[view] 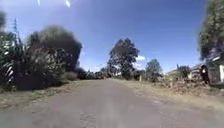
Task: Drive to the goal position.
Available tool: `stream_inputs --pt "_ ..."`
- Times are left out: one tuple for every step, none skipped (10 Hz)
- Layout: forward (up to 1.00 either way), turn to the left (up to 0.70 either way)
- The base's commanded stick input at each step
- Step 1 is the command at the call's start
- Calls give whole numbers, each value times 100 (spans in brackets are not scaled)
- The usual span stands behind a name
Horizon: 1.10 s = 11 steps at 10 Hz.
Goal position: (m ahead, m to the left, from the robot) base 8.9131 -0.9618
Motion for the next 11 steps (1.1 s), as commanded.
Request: stream_inputs --pt "100 10" --pt "100 -1" --pt "100 -1" --pt "100 -1" --pt "100 -1" --pt "100 -1" --pt "100 -1" --pt "100 -1" --pt "100 -1" --pt "100 -1" --pt "100 -1"
